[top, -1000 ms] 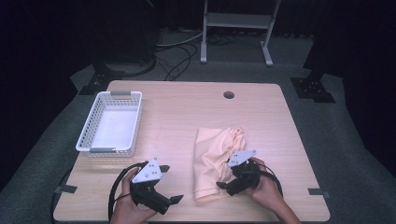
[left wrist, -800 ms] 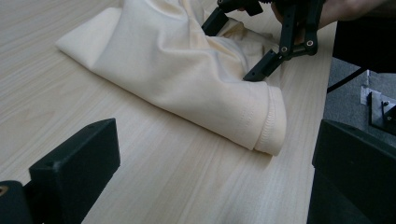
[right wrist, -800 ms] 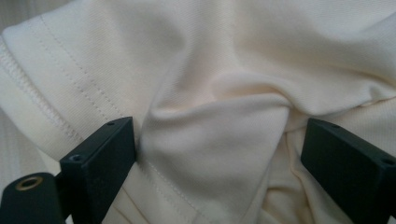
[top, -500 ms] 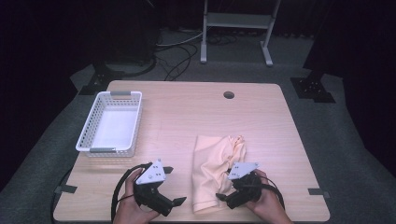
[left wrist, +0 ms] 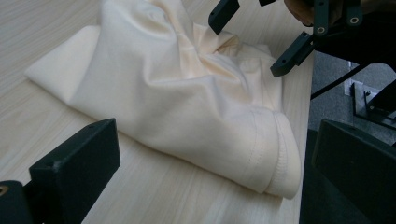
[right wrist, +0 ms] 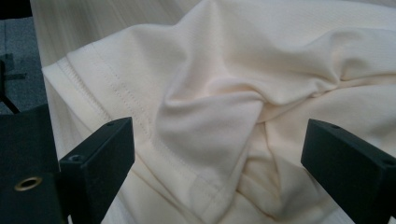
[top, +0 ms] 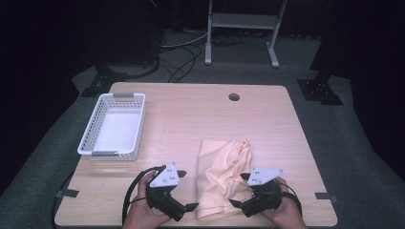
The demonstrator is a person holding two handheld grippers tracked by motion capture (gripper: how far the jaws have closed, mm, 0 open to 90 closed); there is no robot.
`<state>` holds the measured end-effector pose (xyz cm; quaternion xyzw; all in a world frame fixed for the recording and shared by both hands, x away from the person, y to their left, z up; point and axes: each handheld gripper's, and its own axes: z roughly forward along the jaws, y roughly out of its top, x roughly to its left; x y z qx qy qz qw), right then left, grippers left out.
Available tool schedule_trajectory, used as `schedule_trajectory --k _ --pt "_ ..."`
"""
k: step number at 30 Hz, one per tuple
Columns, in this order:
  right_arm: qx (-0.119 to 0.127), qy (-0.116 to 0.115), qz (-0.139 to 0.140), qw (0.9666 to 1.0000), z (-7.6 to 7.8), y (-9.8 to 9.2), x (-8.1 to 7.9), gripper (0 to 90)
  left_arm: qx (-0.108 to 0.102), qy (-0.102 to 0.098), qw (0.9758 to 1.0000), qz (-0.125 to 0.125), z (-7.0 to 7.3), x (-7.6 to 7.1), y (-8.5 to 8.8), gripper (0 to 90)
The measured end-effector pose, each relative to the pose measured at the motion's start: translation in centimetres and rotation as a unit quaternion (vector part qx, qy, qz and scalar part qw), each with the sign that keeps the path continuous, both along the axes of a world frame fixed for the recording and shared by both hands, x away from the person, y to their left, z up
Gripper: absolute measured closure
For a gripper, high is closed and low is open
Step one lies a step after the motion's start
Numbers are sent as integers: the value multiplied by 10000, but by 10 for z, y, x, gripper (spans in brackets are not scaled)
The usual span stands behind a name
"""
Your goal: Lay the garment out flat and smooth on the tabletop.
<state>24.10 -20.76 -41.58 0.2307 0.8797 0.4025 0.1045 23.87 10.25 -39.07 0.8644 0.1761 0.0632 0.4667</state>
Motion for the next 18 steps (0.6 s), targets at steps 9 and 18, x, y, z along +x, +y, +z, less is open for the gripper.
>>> schedule_trajectory --k 9,18 --pt "46 21 6 10000 1 -19 -9 94 135 3 9993 -356 2 17 -29 10" --pt "55 105 6 9999 -3 -29 -14 94 356 -153 9965 -736 11 40 -57 11"
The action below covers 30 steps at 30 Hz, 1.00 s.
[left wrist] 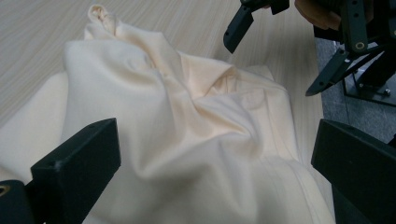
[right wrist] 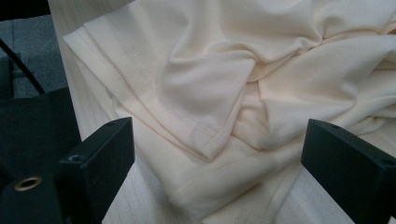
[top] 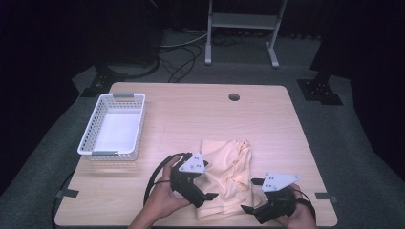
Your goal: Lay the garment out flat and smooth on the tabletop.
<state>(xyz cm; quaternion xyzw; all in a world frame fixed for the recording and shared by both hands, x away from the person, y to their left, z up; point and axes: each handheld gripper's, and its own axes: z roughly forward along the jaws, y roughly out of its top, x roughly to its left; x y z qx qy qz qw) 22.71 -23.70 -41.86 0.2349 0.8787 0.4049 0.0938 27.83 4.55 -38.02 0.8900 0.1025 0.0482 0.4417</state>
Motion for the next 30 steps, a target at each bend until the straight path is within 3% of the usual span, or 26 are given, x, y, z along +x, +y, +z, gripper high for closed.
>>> schedule_trajectory --k 14,16,21,25,30 --pt "44 -2 -73 10000 -1 -11 0 95 311 -79 9980 -537 0 34 -50 79" --pt "21 16 -87 10000 -3 -11 0 95 338 -161 9975 -605 -2 38 -56 90" --pt "21 31 -79 10000 -4 -11 2 95 514 -295 9951 -786 -6 46 -70 205" --pt "37 7 -83 10000 -3 -12 3 95 703 -297 9937 -817 -10 51 -81 242" --pt "44 5 -103 9999 -3 -13 3 95 837 -311 9917 -923 -15 56 -88 352"
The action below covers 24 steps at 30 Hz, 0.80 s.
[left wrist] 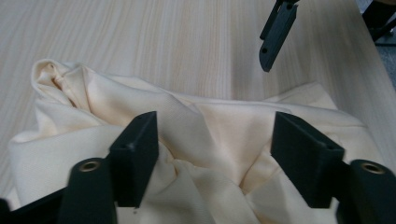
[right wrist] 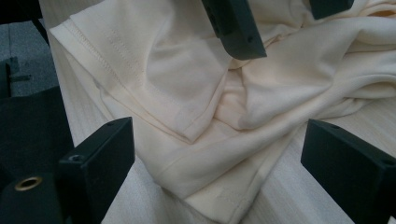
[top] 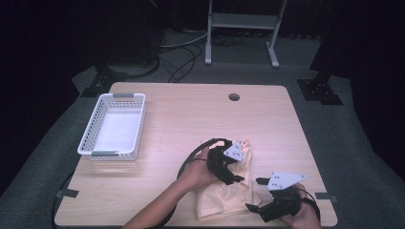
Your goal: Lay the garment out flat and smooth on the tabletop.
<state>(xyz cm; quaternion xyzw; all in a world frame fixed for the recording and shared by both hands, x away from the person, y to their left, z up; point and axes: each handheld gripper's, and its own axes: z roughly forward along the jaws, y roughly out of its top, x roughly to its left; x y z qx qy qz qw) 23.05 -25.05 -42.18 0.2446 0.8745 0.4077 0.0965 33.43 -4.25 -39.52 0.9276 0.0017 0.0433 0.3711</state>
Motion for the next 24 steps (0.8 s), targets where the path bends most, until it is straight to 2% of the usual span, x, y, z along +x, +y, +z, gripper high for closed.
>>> schedule_trajectory --k 5,10,14,24 --pt "-3 26 -11 10000 -1 0 0 95 96 38 9999 -9 -6 6 -3 448" --pt "-12 20 8 10000 -1 0 1 95 305 -94 9995 -43 -16 9 -6 533" --pt "-9 10 -4 10000 -1 -1 0 96 311 -62 9995 -40 -21 11 -6 584" --pt "-38 40 28 10000 -4 2 0 96 416 -108 9990 -95 -21 14 -6 713"
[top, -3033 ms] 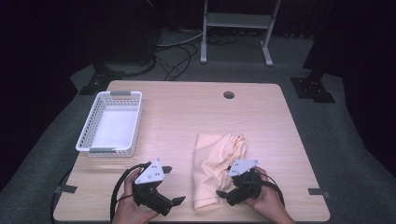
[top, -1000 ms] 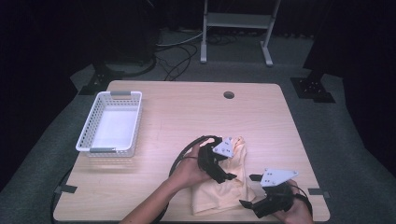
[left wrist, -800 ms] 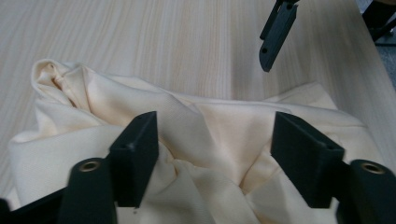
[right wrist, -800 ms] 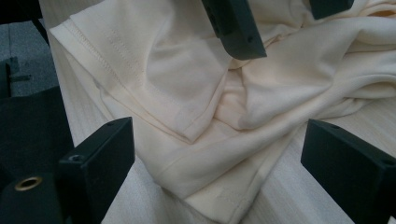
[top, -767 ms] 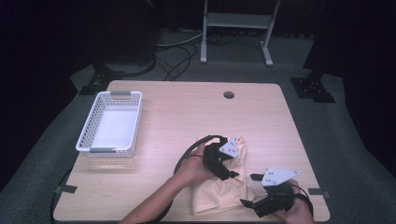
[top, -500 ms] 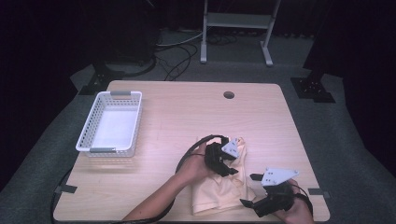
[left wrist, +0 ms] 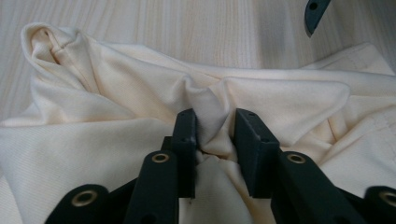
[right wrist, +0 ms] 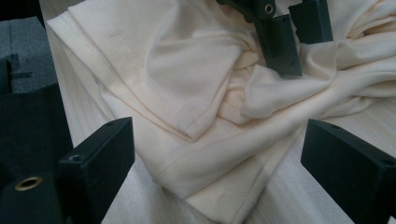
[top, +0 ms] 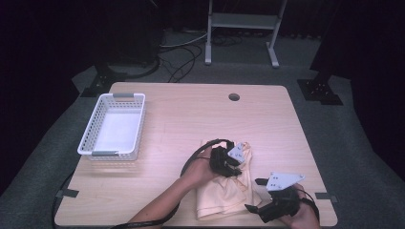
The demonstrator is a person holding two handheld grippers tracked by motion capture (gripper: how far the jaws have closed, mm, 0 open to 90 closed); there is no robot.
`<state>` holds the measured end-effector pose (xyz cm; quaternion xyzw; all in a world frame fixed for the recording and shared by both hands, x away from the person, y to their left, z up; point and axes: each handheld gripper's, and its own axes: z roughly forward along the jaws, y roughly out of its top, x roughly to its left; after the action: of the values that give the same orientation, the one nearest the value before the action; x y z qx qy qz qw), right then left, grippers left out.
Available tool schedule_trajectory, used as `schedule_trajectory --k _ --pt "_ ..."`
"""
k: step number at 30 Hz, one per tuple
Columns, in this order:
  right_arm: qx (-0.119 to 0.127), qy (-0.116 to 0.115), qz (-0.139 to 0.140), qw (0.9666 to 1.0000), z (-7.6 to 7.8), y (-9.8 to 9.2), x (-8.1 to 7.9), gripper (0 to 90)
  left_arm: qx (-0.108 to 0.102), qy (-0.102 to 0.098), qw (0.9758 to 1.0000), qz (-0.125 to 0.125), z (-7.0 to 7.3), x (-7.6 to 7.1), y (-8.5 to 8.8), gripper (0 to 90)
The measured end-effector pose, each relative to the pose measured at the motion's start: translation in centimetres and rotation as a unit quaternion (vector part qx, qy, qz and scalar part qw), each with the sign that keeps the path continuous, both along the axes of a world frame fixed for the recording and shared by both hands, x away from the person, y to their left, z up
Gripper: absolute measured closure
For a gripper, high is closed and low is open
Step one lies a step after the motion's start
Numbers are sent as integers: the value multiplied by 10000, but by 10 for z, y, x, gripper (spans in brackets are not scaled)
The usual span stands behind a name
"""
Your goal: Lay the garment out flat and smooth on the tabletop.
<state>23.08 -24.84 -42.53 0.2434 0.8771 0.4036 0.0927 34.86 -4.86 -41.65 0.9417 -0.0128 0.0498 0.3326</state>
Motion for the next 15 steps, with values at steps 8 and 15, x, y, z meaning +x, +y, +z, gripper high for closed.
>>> schedule_trajectory --k 8,15 --pt "-18 -20 -2 10000 0 1 0 96 -141 104 9998 6 -1 4 4 802" --pt "-20 -31 8 10000 1 1 -1 96 -354 349 9987 -114 2 9 13 817"
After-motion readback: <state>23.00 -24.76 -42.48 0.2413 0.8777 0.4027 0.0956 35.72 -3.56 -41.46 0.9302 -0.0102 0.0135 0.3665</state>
